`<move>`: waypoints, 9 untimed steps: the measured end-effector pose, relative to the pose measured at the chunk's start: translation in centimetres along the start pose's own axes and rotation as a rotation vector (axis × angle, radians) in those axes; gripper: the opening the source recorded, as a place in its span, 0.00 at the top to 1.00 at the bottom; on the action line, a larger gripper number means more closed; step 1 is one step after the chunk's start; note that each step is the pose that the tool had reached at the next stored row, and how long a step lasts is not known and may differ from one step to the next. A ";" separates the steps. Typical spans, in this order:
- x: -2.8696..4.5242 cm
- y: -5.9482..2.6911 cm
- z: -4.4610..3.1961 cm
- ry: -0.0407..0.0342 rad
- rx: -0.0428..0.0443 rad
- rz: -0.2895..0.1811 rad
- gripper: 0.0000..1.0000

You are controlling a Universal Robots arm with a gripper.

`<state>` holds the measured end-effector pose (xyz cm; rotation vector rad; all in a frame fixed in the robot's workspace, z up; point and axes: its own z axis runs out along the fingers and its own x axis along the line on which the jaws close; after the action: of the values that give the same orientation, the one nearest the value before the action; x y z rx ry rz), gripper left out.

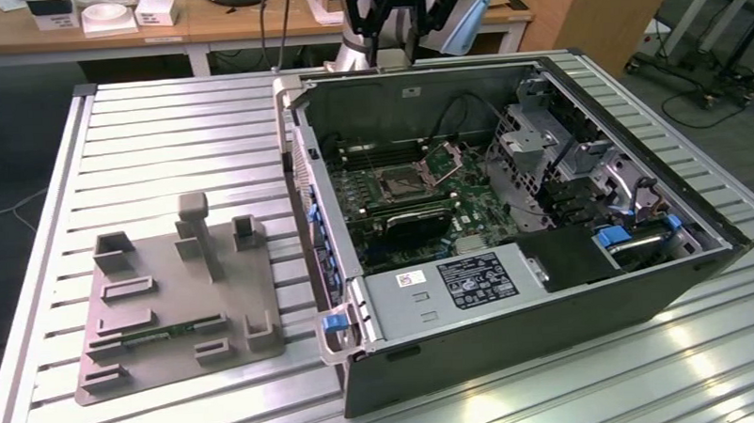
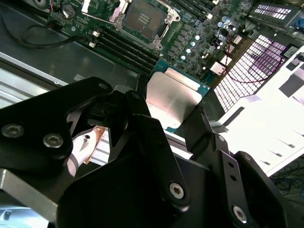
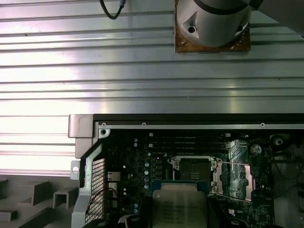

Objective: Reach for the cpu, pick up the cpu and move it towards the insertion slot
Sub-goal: 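Pick up the cpu and move it towards the insertion slot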

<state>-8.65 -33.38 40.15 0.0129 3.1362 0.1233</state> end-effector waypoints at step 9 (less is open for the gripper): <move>-1.20 0.54 0.16 -0.0005 -0.0022 0.000 0.46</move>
<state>-7.44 -32.84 40.04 0.0127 3.1356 0.1267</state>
